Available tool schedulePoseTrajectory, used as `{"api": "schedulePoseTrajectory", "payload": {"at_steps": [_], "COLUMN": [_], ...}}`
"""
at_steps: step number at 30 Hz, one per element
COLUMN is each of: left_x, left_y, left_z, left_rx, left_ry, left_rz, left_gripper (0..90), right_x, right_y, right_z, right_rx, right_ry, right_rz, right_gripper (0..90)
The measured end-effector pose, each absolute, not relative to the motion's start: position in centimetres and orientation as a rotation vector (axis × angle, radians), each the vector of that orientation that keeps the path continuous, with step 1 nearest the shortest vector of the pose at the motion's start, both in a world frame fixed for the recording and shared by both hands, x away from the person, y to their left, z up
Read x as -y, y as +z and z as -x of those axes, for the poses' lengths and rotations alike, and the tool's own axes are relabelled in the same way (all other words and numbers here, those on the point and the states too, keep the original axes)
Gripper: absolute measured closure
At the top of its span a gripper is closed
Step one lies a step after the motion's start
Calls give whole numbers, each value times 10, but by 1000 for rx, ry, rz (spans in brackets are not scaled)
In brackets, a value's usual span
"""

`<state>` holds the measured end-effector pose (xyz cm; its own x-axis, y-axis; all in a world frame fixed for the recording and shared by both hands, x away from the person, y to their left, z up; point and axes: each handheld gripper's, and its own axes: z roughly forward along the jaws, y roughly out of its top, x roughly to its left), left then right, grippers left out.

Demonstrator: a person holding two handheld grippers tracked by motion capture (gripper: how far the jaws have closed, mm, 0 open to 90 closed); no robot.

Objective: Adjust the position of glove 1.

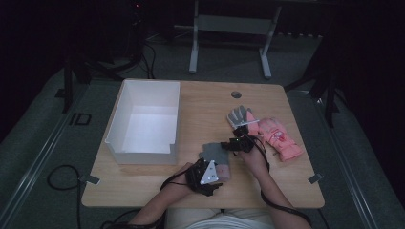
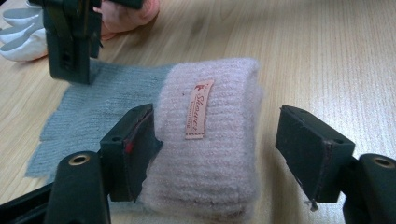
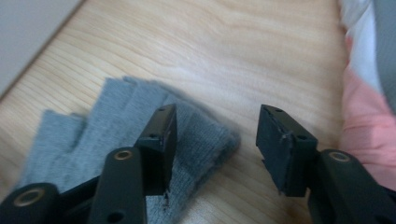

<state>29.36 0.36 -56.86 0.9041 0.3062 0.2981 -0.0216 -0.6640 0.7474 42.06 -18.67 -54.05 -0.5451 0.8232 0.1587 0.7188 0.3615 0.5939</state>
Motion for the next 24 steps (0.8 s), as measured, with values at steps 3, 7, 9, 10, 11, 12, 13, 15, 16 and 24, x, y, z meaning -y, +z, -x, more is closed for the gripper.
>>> {"api": "schedulePoseTrajectory", "payload": {"at_steps": [3, 7, 9, 10, 11, 12, 13, 15, 16, 24], "left_x": [-4, -7, -9, -11, -13, -15, -17, -20, -21, -22], "left_y": [-570, -572, -572, -572, -572, -572, -572, -572, -573, -571], "left_z": [-295, -301, -304, -307, -309, -312, -313, -317, -319, -323], "left_rx": [-213, -210, -203, -206, -211, -218, -224, -233, -237, -277], "left_ry": [531, 509, 486, 470, 448, 425, 407, 370, 353, 304], "left_rz": [-2265, -2270, -2263, -2255, -2246, -2232, -2224, -2209, -2199, -2200], "left_gripper": [346, 423, 457, 489, 515, 536, 558, 594, 608, 660], "right_x": [188, 189, 188, 187, 187, 187, 187, 188, 188, 172], "right_y": [-546, -547, -546, -547, -547, -548, -548, -549, -549, -554], "right_z": [-421, -422, -421, -421, -420, -421, -421, -422, -422, -422], "right_rx": [-2457, -2464, -2484, -2489, -2505, -2522, -2529, -2549, -2557, -2635], "right_ry": [934, 939, 946, 956, 978, 1007, 1023, 1057, 1076, 1150], "right_rz": [-1446, -1466, -1462, -1467, -1477, -1489, -1494, -1520, -1538, -1507], "right_gripper": [447, 455, 498, 517, 535, 535, 546, 556, 566, 665]}}
